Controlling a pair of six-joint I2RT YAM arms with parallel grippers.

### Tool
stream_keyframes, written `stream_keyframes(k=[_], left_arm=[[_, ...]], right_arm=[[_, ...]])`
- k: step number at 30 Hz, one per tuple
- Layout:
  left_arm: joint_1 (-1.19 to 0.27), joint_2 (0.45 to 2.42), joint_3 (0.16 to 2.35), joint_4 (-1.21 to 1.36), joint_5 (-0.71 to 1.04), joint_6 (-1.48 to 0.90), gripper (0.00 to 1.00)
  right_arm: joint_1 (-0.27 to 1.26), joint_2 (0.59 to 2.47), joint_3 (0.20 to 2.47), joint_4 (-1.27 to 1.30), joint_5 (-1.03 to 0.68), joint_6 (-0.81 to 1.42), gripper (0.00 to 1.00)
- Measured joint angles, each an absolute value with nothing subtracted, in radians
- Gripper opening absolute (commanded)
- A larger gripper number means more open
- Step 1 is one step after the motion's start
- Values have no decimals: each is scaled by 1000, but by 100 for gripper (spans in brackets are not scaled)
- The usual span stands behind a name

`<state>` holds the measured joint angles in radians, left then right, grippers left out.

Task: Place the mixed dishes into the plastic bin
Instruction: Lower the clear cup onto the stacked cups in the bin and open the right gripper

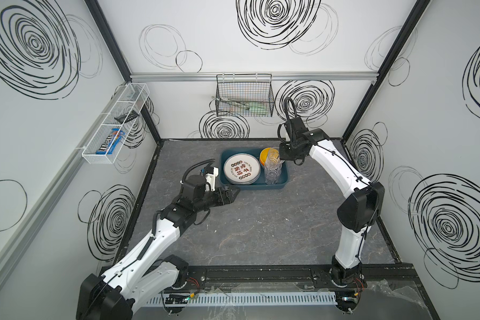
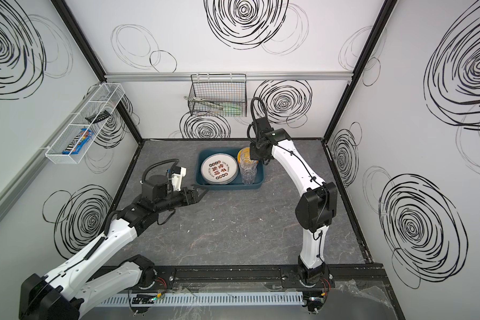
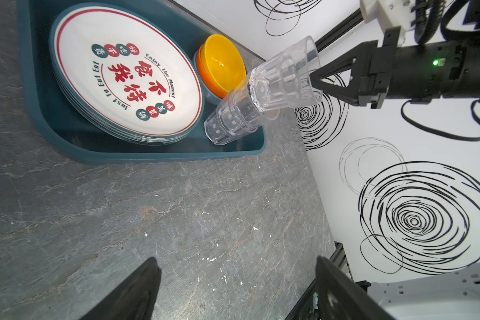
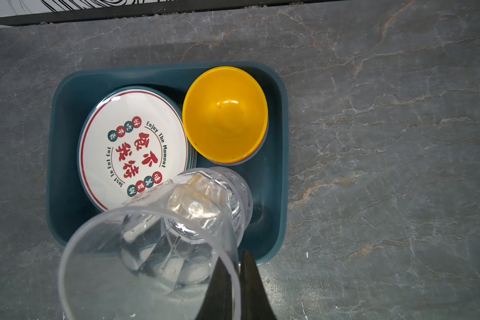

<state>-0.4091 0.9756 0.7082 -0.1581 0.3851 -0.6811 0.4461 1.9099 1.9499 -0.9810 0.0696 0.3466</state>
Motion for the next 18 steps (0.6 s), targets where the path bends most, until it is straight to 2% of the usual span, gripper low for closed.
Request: stream_keyframes(k=[16, 18], left_arm=[[-408, 976, 699, -155, 385, -691, 91], [-407, 976, 699, -155, 385, -692, 91]], right_arm=[[446, 1977, 1965, -1018, 90, 347, 0], [446, 1979, 1967, -1019, 91, 347, 3]])
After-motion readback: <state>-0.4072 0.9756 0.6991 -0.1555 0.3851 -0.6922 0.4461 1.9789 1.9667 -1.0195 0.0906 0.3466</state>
